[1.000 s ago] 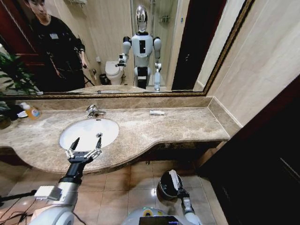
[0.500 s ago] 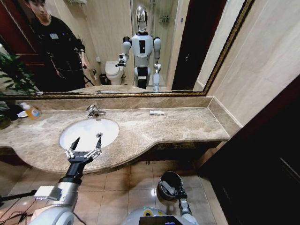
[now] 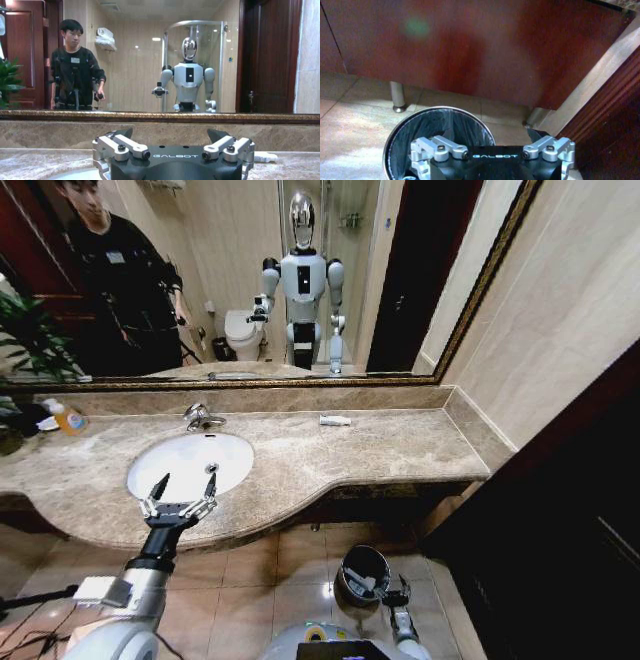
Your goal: Pick up the trash from the sink and place it in the trash bin.
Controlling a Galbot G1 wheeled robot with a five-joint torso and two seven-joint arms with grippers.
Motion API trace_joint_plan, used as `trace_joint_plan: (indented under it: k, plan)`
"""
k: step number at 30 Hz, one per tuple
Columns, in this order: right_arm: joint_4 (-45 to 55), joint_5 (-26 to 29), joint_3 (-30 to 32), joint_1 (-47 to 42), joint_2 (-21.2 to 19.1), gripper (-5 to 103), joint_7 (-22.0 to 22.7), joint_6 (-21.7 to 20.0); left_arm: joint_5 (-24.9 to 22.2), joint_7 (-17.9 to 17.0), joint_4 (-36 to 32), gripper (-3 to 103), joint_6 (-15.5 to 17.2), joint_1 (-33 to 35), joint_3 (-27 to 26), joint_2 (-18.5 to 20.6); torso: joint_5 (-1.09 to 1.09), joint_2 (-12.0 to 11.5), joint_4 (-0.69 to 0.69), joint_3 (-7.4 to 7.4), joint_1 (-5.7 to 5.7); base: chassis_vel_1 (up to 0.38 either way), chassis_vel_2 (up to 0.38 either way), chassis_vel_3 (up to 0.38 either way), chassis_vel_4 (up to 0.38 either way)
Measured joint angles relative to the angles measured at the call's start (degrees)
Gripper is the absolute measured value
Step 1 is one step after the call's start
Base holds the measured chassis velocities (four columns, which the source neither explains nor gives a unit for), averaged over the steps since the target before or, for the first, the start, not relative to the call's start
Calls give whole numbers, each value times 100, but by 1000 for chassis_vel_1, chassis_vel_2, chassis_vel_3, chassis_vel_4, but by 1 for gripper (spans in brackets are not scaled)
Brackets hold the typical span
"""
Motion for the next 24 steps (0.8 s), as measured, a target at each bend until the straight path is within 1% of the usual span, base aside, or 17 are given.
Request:
trace_joint_plan:
  k: [14, 17, 18, 21, 22, 23, 24]
  plan:
    - [350, 6, 2, -206, -7, 100, 0, -41, 0, 0, 0, 100, 0, 0, 0, 0, 1, 0, 0, 0, 0, 0, 0, 0, 0]
    - [950, 43, 11, -472, -132, 100, -28, -218, 0, 0, 0, 100, 0, 0, 0, 0, 1, 0, 0, 0, 0, 0, 0, 0, 0]
    - [950, 43, 11, -472, -132, 100, -28, -218, 0, 0, 0, 100, 0, 0, 0, 0, 1, 0, 0, 0, 0, 0, 0, 0, 0]
    - [2064, 192, 45, -950, -399, 100, -181, -460, 0, 0, 0, 100, 0, 0, 0, 0, 0, 0, 1, 0, 0, 0, 0, 0, 0]
    - [2064, 192, 45, -950, -399, 100, -181, -460, 0, 0, 0, 100, 0, 0, 0, 0, 0, 0, 1, 0, 0, 0, 0, 0, 0]
    - [2433, 256, 66, -1121, -489, 100, -226, -546, 0, 0, 0, 100, 0, 0, 0, 0, 0, 0, 0, 0, 0, 0, 0, 0, 0]
    - [3036, 345, 107, -1405, -613, 100, -261, -651, 0, 0, 0, 100, 0, 0, 0, 0, 0, 0, 0, 0, 0, 0, 0, 0, 0]
